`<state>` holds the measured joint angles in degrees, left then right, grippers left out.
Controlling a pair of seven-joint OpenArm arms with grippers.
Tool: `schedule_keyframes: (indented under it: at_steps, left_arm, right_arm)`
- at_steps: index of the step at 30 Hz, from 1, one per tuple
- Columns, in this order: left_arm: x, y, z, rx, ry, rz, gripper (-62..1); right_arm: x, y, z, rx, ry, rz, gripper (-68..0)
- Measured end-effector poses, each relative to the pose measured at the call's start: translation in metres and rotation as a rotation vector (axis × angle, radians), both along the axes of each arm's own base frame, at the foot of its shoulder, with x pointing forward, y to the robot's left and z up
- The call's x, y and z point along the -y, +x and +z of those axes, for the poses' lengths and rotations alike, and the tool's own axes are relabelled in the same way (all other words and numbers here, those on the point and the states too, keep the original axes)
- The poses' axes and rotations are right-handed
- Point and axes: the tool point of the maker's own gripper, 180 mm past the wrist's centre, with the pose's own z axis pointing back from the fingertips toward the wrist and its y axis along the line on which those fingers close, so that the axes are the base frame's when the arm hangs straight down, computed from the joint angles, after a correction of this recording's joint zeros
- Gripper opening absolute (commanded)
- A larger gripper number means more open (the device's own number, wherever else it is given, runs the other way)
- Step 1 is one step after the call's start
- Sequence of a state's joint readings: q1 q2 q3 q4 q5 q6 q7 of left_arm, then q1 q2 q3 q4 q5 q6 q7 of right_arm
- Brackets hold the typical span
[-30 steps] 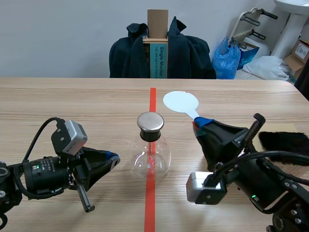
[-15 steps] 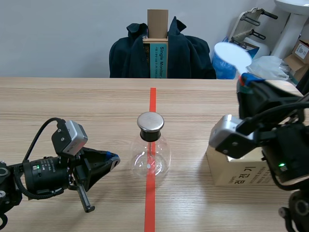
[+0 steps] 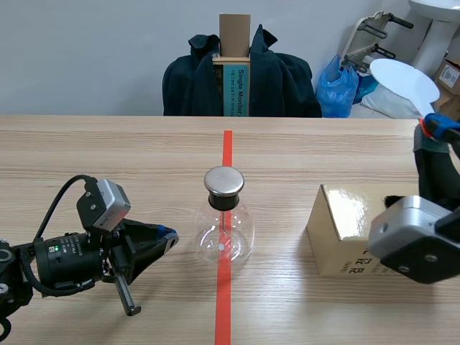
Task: Do the electroscope experiment.
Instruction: 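Move the plate toward and away from the electroscope, then rub the plate on the fur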
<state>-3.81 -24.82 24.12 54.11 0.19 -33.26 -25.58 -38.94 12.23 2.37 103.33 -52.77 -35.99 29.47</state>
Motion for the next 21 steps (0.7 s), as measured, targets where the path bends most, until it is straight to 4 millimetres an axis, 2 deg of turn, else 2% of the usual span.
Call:
schedule_keyframes:
  at_steps: [5, 9, 12, 16, 17, 18, 19, 21]
  left_arm:
    - [-0.015, -0.001, 0.007, 0.013, 0.015, 0.007, -58.4]
    - [-0.042, -0.01, 0.039, 0.066, -0.011, 0.032, -58.4]
    - [-0.054, -0.03, 0.063, 0.094, -0.013, 0.009, -58.4]
    - [-0.063, -0.066, 0.08, 0.065, 0.0, -0.026, -57.9]
    - [-0.066, -0.073, 0.084, 0.055, -0.006, -0.02, -56.1]
    - [-0.069, -0.079, 0.087, 0.042, -0.002, -0.022, -50.6]
    - [-0.073, -0.083, 0.089, 0.041, 0.006, -0.017, -41.1]
    - [-0.079, -0.087, 0.094, 0.042, 0.017, -0.012, -14.7]
  right_arm:
    - [0.013, -0.012, -0.002, -0.035, -0.024, -0.032, -66.7]
    - [0.027, -0.021, -0.005, -0.054, -0.043, -0.073, -66.7]
    - [0.04, -0.027, -0.002, -0.041, -0.045, -0.113, -66.7]
    - [0.06, -0.03, 0.008, -0.008, -0.024, -0.175, -66.7]
    - [0.065, -0.03, 0.011, 0.005, -0.03, -0.188, -66.7]
    - [0.07, -0.031, 0.013, 0.012, -0.033, -0.201, -66.7]
    - [0.075, -0.031, 0.015, 0.017, -0.037, -0.215, -66.7]
    - [0.084, -0.031, 0.019, 0.028, -0.04, -0.239, -66.7]
